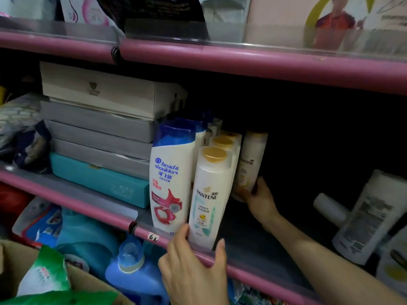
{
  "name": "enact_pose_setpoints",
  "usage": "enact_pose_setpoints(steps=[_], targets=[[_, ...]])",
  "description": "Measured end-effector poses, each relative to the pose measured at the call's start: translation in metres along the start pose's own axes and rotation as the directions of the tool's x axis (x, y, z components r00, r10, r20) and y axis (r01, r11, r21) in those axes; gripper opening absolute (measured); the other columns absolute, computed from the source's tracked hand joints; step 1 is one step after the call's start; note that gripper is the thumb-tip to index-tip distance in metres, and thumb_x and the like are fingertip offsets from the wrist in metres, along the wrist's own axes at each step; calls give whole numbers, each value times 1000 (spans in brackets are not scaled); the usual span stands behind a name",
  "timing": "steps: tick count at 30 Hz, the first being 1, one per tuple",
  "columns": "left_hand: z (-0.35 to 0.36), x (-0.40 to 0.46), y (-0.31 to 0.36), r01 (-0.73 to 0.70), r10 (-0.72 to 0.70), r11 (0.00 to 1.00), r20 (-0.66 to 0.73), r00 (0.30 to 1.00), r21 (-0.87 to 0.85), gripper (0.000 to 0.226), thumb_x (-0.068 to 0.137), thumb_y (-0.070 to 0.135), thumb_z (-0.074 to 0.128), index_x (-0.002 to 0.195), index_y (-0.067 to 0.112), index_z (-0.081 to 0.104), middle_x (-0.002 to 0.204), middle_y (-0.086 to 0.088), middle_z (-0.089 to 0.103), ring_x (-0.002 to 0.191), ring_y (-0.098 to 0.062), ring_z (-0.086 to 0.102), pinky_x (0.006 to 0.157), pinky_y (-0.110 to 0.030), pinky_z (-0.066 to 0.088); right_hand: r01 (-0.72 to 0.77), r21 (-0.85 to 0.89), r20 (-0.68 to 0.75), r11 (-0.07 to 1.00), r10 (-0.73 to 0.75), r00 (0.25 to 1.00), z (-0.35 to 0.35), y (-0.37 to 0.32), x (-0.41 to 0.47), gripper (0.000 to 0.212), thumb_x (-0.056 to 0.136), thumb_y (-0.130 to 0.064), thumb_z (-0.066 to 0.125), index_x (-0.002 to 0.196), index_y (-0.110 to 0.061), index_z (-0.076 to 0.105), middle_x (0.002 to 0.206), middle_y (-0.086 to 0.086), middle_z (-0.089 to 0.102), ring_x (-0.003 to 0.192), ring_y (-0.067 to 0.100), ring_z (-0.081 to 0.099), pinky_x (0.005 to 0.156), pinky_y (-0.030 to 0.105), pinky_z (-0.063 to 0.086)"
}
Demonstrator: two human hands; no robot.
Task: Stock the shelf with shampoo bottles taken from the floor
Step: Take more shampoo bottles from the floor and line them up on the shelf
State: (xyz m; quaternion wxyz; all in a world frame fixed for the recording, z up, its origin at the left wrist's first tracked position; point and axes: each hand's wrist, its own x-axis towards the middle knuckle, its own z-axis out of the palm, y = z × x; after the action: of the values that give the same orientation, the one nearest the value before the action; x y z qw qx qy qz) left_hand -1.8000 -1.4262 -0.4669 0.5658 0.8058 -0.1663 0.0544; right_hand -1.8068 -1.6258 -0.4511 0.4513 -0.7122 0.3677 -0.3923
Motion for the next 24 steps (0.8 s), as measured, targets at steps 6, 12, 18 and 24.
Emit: enact_pose_setpoints(steps=[6,12,18,24], targets=[[5,6,-3,-45,45,999,-45,998,7,67,40,16,95,100,5,69,96,-18,69,85,-42,56,77,-45,43,17,-173,36,985,-11,999,22,14,18,30,88,-28,63,115,-23,51,101,-9,58,95,12,58,71,19,44],[1,7,-3,-102,103,995,-58,993,23,56,48,29,83,95,3,70,91,-19,70,81,-44,58,75,-45,45,28,-180,76,983,-15,997,22,16,18,29,86,-27,66,112,-29,55,116,-3,63,98,10,57,82,25,47],[-1,7,-1,-58,58,998,-20,998,24,58,46,17,92,97,4,69,94,-17,70,86,-42,57,78,-44,41,69,-261,90,963,-47,995,22,15,15,37,84,-30,66,120,-25,58,118,0,64,106,16,60,81,24,46],[-1,7,-2,-74,75,996,-6,997,39,59,43,15,93,96,5,69,92,-16,70,84,-42,56,76,-44,42,91,-260,128,961,-59,990,22,18,16,38,86,-26,65,122,-25,57,121,0,64,109,17,60,86,28,49]])
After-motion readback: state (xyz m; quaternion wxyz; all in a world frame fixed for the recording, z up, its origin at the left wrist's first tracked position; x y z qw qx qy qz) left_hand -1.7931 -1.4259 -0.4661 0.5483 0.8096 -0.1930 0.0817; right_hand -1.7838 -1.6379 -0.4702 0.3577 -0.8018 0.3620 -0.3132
